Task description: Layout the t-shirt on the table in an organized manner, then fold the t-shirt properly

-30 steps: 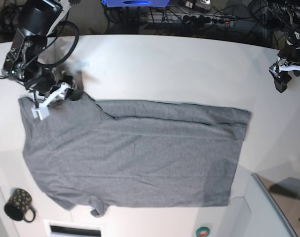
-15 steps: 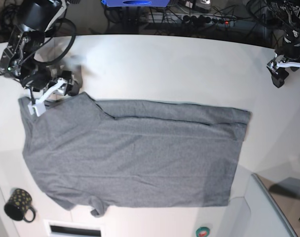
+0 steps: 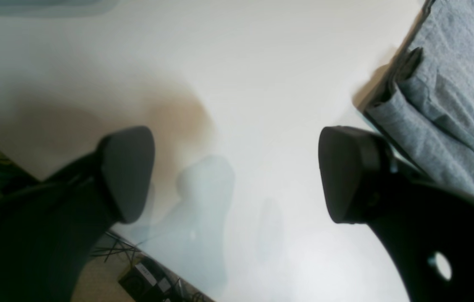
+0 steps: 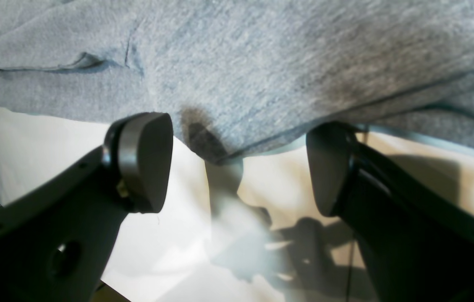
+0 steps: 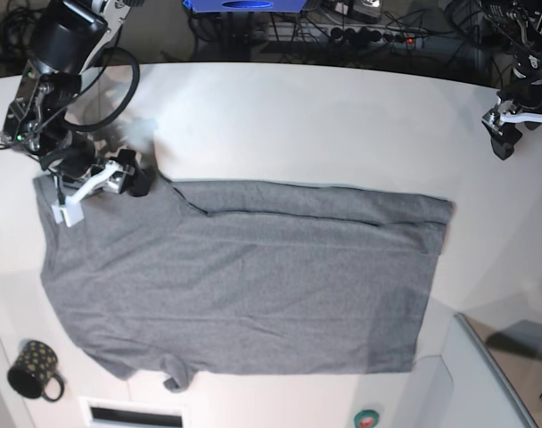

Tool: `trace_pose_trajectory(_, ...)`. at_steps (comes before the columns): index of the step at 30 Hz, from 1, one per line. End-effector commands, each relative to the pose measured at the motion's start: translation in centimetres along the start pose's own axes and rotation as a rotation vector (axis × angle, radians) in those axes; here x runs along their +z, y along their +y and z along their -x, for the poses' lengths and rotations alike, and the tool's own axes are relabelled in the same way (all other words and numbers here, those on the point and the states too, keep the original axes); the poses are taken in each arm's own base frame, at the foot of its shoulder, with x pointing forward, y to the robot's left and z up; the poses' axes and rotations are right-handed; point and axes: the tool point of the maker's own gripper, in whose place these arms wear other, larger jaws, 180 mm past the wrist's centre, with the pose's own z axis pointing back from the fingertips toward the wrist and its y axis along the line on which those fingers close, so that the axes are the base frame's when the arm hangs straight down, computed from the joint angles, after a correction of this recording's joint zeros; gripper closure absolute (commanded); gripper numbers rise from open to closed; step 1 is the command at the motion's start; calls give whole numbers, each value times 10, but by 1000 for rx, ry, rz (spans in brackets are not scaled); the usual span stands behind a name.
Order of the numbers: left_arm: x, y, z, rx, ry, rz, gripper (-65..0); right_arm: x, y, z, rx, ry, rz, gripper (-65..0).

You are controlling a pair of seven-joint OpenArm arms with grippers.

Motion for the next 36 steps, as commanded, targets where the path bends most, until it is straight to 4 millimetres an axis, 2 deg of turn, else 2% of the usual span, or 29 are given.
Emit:
trace_pose_trajectory(1,2,2,-20,-10,-57,6,-586,2,-4,-1,21,22,18,-456)
trace_pose_trajectory(3,2,2,-20,-11,-58,6,-586,1,-3,-1,22,23,17,-396)
trace_pose_trajectory(7,2,2,-20,-12,-57,7,-586,1,-3,0,24,31,16,-150)
trace_pose_trajectory(9,1,1,-20,-12,-57,9,-586,1,-3,0,25,29,16,-60)
trace_pose_trajectory(18,1,1,-20,-11,-56,9,-586,1,-1,-2,32,30,14,-35)
trace_pose_trajectory(22,1,2,-20,-10,-58,6,-586,6,-4,1,29,41,26,-53)
trace_pose_trajectory(23,1,2,-20,-10,-58,6,-586,11,-9,3,19,36,41,-80)
trace_pose_trajectory(25,1,2,-20,-10,-58,6,-586,20,-16,3,-4,14,66,-180)
trace_pose_trajectory(28,2,3,-21,-10,-59,5,-586,23,-19,0,-17,-9,76,-389)
trace_pose_trajectory(30,0,0,-20,-11,-57,10,-586,22,-18,-3,-18,-13,72,-473)
trace_pose_trajectory(34,0,-2,-20,-8,-57,13,-586,17,-12,-19,-10,-35,55,-488)
trace_pose_trajectory(36,0,-2,-20,-8,-57,13,-586,13,-10,-21,-17,-33,43,-488)
